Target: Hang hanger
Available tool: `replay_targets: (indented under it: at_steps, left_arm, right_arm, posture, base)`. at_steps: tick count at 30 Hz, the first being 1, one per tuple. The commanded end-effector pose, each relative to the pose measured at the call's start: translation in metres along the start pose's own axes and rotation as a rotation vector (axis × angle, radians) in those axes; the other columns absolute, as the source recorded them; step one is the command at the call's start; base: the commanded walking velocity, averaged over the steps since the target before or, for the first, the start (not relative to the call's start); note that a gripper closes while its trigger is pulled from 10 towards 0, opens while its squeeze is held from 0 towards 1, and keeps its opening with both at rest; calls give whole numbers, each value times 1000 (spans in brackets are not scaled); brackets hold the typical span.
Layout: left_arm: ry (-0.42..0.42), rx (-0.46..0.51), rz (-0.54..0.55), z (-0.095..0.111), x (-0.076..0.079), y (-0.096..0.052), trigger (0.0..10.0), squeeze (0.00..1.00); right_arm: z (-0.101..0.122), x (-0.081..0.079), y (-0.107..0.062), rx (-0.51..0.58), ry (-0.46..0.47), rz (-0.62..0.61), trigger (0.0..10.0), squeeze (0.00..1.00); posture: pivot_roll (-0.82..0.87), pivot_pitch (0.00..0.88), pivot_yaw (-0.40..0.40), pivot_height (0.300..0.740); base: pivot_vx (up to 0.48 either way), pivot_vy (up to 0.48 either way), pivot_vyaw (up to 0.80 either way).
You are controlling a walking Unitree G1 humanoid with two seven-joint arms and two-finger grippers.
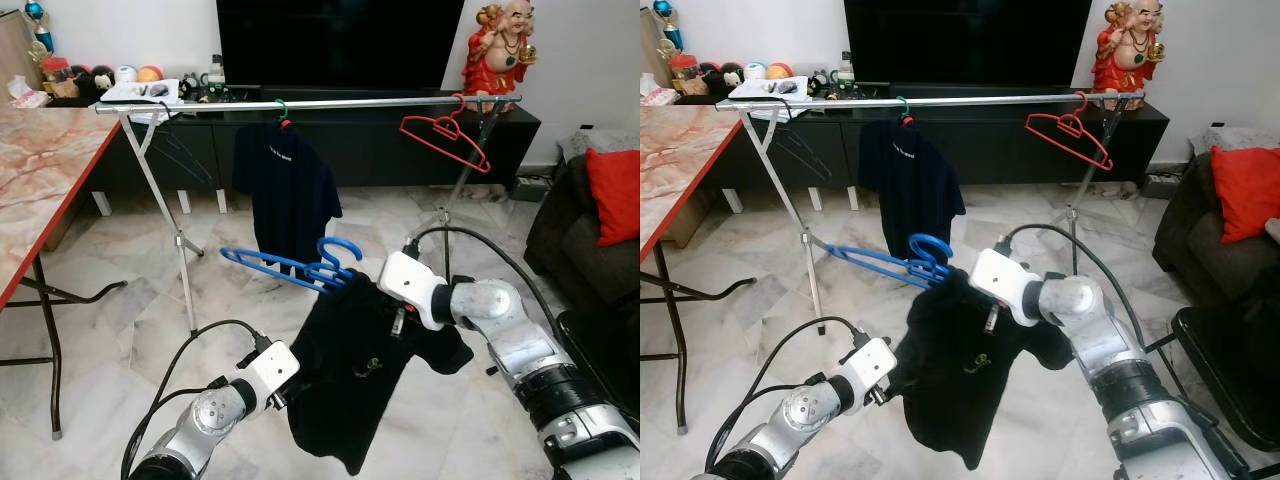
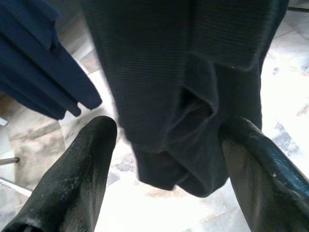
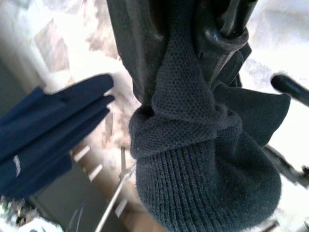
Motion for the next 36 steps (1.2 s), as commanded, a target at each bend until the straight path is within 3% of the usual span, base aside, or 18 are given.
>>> replay_targets:
  at_steps: [1, 9, 10, 12, 13, 36]
  left_arm:
    - [25, 11, 10, 4, -2, 3, 10000, 0]
    - [-4, 13, 157, 9, -22, 6, 9804, 0]
    - [-14, 8, 192, 9, -28, 6, 2039, 0]
    - [-16, 8, 212, 9, -31, 6, 2039, 0]
    - [-10, 8, 233, 10, -34, 6, 0, 0]
    - [-41, 14, 216, 10, -29, 9, 0, 0]
  right_arm:
    - [20, 10, -5, 64, -20, -30, 0, 0]
    - [23, 4, -5, 69, -23, -13, 0, 0]
    - [24, 3, -5, 71, -24, -8, 0, 0]
    - [25, 2, -5, 73, -24, -4, 0, 0]
    - [25, 1, -5, 72, -24, -3, 0, 0]
    - [23, -4, -6, 65, -18, 11, 0, 0]
  posture:
    - [35, 32, -42, 740]
    - [36, 35, -45, 740]
    - [32, 42, -45, 740]
    - [32, 42, -45, 740]
    - [32, 42, -45, 740]
    - [31, 40, -45, 740]
  base:
    - [0, 0, 0]
    - [0, 0, 0]
    - [0, 0, 0]
    - [0, 0, 0]
    - [0, 0, 0]
    - [0, 0, 0]
Point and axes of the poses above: a point about 5 cm out from each wrist's last joint towards the gripper, its own y axis pointing out of the wrist towards the gripper, its own z axis along the axis of the wrist's last joint, x = y × z, the point moved 6 cm from there along y, pointing out of the wrist towards the gripper, and after that the axes turned 4 degrees about -y, right-handed, at the moved point
